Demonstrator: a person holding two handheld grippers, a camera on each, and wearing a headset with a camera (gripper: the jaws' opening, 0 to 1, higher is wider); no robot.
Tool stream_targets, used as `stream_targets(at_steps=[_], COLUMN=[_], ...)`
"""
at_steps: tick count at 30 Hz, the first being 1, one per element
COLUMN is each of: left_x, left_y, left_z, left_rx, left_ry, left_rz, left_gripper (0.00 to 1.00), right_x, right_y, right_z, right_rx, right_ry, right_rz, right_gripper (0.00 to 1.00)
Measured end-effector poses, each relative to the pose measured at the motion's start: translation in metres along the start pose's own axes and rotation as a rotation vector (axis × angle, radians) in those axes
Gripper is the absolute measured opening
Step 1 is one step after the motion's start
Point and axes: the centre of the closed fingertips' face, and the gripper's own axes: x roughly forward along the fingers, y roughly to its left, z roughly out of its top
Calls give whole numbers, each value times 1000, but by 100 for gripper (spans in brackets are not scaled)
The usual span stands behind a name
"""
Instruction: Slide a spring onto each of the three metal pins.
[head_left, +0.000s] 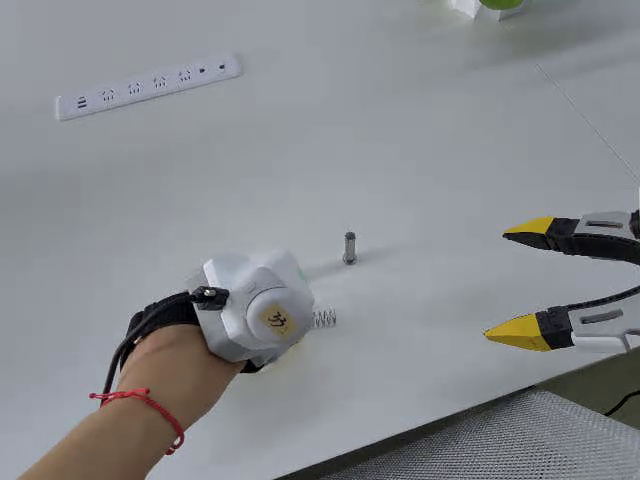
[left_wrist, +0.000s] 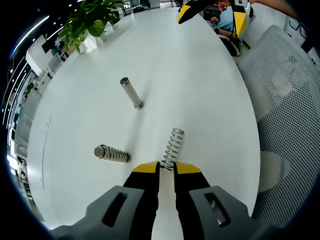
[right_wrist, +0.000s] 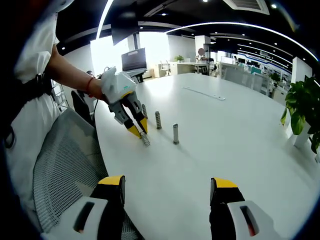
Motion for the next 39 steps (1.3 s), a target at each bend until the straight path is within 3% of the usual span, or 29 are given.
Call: stream_targets(at_steps=[8, 16, 20, 25, 29, 39], left_x=[1, 2, 1, 2, 1, 0], left_y=[0, 0, -1, -4, -9, -14], left_z=[2, 2, 1, 1, 2, 3], left_rx=[75, 94, 12, -15, -75, -117], left_ry=[17, 31, 28, 17, 2, -13], left_rz=[2, 0, -6, -19, -36, -46], left_gripper=[7, 7, 7, 7, 7, 7], right_x=[1, 2, 3, 3, 5, 6], right_y=[0, -1, -1, -1, 0, 4], right_z=[0, 0, 0, 0, 1, 0], right_rx=[2, 6, 8, 8, 8, 9], right_ry=[-2, -5, -7, -6, -8, -8], right_rz=[-3, -6, -8, -7, -6, 0], right_gripper=[67, 67, 67, 66, 66, 66])
